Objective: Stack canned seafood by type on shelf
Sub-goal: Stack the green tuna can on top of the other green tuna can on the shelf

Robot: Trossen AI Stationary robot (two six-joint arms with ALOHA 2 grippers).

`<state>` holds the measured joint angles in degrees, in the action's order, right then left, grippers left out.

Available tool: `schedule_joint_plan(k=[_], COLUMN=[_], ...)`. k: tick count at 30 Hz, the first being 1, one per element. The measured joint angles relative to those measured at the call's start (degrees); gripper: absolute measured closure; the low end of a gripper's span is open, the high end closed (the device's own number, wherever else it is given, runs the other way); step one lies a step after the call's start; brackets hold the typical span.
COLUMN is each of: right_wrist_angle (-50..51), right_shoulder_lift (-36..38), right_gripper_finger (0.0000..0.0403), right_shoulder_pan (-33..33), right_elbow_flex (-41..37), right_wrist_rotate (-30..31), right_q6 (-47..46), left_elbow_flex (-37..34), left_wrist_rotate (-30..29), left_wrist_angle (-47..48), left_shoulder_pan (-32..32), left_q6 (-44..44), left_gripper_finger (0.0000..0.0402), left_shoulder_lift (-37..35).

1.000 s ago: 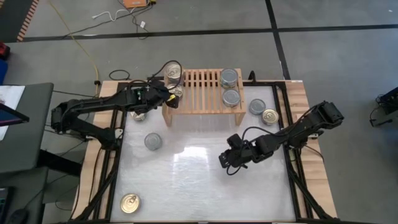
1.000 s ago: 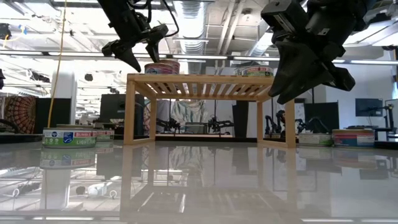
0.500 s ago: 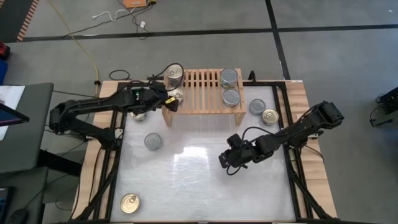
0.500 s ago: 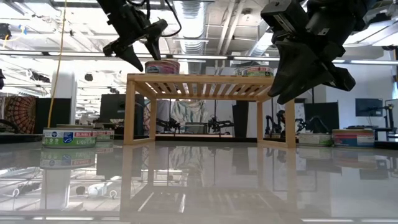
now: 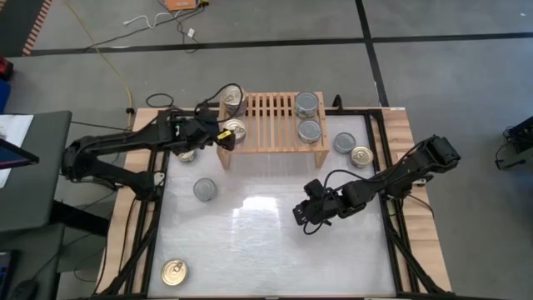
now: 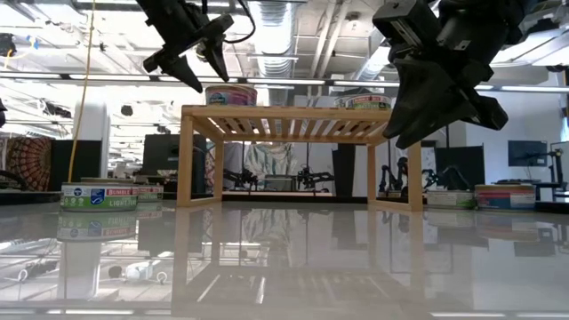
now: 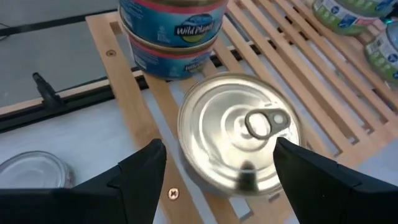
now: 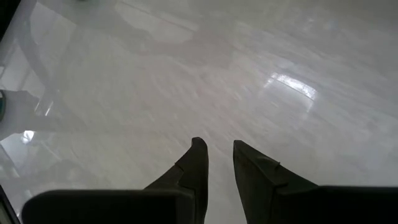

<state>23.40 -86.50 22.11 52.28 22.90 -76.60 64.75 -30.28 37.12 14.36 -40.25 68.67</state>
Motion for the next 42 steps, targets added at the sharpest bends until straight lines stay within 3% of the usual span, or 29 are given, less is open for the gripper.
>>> schedule_joint_plan(k=[13, 22, 33, 42], right_wrist_angle=[0.11, 0.09, 0.26, 0.26], right_shoulder_lift=[0.00, 0.00, 0.02, 0.00], right_gripper_finger=[0.0301, 0.0301, 0.0305, 0.0305], right_shoulder_pan=[0.68, 0.26, 0.24, 0.26], right_elbow_flex=[0.01, -0.01, -0.01, -0.01], right_wrist_rotate=[0.00, -0.11, -1.86, -1.92], right_q6=[0.16, 0.14, 0.14, 0.26], left_elbow_flex=[0.07, -4.15, -15.54, -21.66], left_wrist_rotate=[-0.05, 1.77, -3.14, -5.07], left_wrist_angle=[8.17, 9.69, 8.57, 12.47], left_shoulder_pan=[-6.26, -19.30, -35.42, -35.32], left_q6=[-3.45, -8.28, -26.54, -36.98], left_gripper_finger=[0.0118, 0.0118, 0.0118, 0.0118], left_shoulder_lift=[-12.59, -15.11, -15.11, -15.09])
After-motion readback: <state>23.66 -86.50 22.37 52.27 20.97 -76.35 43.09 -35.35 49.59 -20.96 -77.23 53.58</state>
